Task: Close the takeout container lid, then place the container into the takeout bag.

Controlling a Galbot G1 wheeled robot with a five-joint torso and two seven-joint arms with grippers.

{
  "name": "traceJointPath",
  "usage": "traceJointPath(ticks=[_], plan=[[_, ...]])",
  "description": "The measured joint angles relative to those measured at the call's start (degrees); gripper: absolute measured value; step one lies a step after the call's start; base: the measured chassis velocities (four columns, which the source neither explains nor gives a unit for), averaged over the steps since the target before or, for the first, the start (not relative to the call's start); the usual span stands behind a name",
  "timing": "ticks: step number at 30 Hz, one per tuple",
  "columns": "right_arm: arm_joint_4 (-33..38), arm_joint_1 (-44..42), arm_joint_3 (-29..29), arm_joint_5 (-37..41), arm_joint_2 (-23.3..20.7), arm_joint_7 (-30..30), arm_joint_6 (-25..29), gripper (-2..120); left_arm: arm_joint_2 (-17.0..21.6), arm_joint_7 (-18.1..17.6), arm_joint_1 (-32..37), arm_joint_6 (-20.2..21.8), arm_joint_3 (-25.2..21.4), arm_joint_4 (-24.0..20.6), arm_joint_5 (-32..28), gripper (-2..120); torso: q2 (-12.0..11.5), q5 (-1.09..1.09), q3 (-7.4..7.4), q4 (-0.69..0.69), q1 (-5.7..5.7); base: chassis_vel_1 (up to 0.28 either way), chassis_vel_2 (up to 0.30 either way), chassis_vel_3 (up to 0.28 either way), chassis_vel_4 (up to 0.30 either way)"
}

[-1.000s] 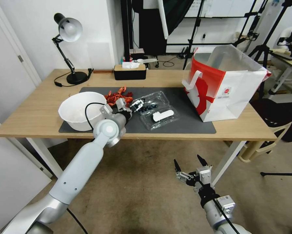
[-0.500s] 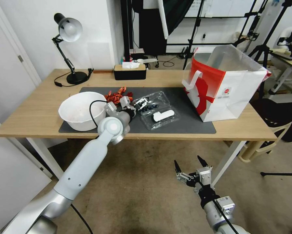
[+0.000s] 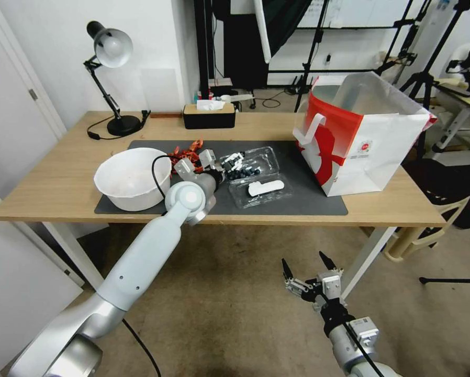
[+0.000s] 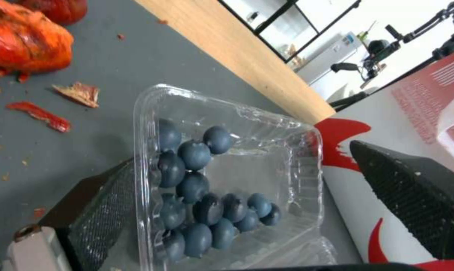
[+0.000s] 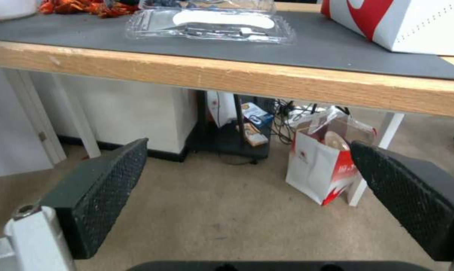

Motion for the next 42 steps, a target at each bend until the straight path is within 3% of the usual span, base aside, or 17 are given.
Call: traceJointPath(ticks=[20, 27, 33, 36, 38, 40, 41, 42], plan=[[-0.2, -0.6, 0.3, -0.2, 0.4, 0.1, 0.5, 100, -2.3, 0.6, -3.3, -0.4, 1.3, 5.1, 0.1, 100, 0.0, 0.0, 0.0, 0.0, 0.0, 0.0, 0.0, 0.0, 0.0], [-0.3, -0.6, 0.3, -0.4, 0.6, 0.1, 0.7, 100, -0.4, 1.9, -1.5, -2.1, 0.8, 1.3, 3.6, 100, 0.0, 0.0, 0.0, 0.0, 0.0, 0.0, 0.0, 0.0, 0.0], [-0.4, -0.5, -0.1, -1.0, 0.8, 0.1, 0.9, 100, 2.5, 4.8, 1.5, -5.7, 0.8, -4.2, 12.8, 100, 0.0, -0.01, 0.0, 0.0, -0.01, 0.0, 0.0, 0.0, 0.0], [-0.5, -0.5, -0.2, -1.2, 0.8, 0.1, 1.1, 100, 5.2, 6.9, 5.5, -8.5, 0.0, -9.7, 22.1, 100, 0.0, -0.02, 0.0, -0.01, -0.01, 0.0, 0.0, 0.0, 0.0], [-0.5, -0.5, -0.2, -1.2, 0.8, 0.1, 1.1, 100, 5.6, 7.2, 6.1, -9.0, -0.1, -10.5, 23.6, 100, 0.0, -0.01, -0.01, -0.01, -0.01, 0.0, 0.0, 0.0, 0.0], [-0.5, -0.5, -0.4, -1.3, 0.7, 0.1, 1.4, 100, 8.5, 10.0, 12.4, -13.5, -1.7, -15.7, 36.7, 100, 0.0, -0.02, -0.01, 0.0, -0.01, 0.0, 0.0, 0.0, 0.0], [-0.5, -0.5, -0.4, -1.3, 0.7, 0.1, 1.4, 100, 8.5, 10.0, 12.4, -13.5, -1.7, -15.7, 36.7, 100, 0.0, -0.02, -0.01, 0.0, -0.01, 0.0, 0.0, 0.0, 0.0], [-0.5, -0.5, -0.4, -1.3, 0.6, 0.1, 1.5, 100, 9.8, 11.2, 16.0, -15.4, -3.0, -18.2, 43.1, 100, 0.0, -0.01, -0.01, 0.01, -0.01, 0.0, 0.0, 0.0, 0.0]])
